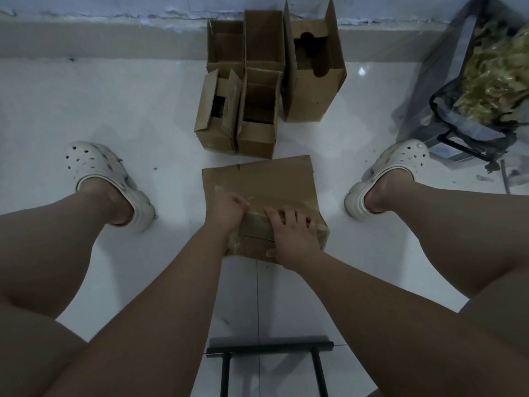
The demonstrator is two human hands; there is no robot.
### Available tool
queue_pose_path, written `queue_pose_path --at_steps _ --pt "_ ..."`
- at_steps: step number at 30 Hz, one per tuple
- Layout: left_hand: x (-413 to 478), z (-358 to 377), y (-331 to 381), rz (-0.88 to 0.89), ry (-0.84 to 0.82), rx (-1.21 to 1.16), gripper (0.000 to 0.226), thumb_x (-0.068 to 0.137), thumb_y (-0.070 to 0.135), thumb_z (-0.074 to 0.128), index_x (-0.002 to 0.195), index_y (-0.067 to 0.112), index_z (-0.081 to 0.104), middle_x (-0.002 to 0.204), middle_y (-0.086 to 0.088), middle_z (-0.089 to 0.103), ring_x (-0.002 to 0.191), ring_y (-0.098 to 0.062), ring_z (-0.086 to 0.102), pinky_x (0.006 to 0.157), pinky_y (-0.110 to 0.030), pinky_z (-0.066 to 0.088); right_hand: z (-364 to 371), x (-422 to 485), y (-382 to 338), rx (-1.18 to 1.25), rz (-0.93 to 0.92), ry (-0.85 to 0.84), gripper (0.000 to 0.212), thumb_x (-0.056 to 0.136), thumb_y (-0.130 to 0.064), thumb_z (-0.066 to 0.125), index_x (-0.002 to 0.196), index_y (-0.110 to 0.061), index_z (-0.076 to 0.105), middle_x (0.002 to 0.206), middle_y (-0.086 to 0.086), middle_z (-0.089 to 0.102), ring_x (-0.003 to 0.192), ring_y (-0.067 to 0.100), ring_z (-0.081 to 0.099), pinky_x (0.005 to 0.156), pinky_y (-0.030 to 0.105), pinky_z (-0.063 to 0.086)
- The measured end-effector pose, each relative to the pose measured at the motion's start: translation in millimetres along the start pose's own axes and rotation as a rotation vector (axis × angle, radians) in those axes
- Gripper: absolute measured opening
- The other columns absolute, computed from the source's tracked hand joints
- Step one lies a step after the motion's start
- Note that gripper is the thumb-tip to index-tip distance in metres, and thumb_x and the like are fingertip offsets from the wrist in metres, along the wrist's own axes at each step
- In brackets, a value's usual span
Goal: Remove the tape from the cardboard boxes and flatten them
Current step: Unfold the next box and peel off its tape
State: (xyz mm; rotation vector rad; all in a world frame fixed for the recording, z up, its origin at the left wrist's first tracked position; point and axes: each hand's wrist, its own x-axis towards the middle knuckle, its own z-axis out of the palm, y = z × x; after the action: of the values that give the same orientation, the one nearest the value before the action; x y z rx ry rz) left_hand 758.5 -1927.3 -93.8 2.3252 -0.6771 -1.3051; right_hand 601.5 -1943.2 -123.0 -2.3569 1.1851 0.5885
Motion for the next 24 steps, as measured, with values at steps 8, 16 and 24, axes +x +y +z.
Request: queue_pose_path --at_steps 8,16,24 --pt "-3.4 14.8 -1.0 0.205 0.116 0.363 0.013 0.099 0.023 0.046 0.095 0.016 0.057 0.087 0.002 0.053 0.079 -0.013 0.049 0.071 -0.026 0.035 -7.4 4.1 6.1 0.023 0.001 -0.060 0.090 0.081 -0.046 0.070 0.149 -0.030 0.013 0.150 0.010 0.023 0.138 0.035 0.022 0.111 0.056 0.016" --pt "-8.4 14.7 -2.5 0.233 0.051 -0.003 0.013 0.100 0.021 0.042 0.092 0.019 0.053 0.085 0.006 0.055 0.079 -0.009 0.051 0.062 -0.018 0.035 -15.8 14.0 15.9 0.013 0.031 -0.123 0.097 0.077 -0.055 0.065 0.148 -0.037 0.003 0.154 0.013 0.015 0.142 0.037 0.015 0.112 0.062 0.005" --pt "-11.1 -2.4 14.8 0.050 -0.004 -0.597 0.067 0.093 0.019 0.058 0.148 0.029 0.021 0.137 -0.003 0.045 0.121 -0.019 0.046 0.086 -0.027 0.041 -10.6 4.6 17.9 -0.072 -0.034 0.062 0.122 0.071 -0.071 0.064 0.140 -0.042 -0.032 0.159 0.012 0.000 0.147 0.033 0.002 0.110 0.064 -0.006"
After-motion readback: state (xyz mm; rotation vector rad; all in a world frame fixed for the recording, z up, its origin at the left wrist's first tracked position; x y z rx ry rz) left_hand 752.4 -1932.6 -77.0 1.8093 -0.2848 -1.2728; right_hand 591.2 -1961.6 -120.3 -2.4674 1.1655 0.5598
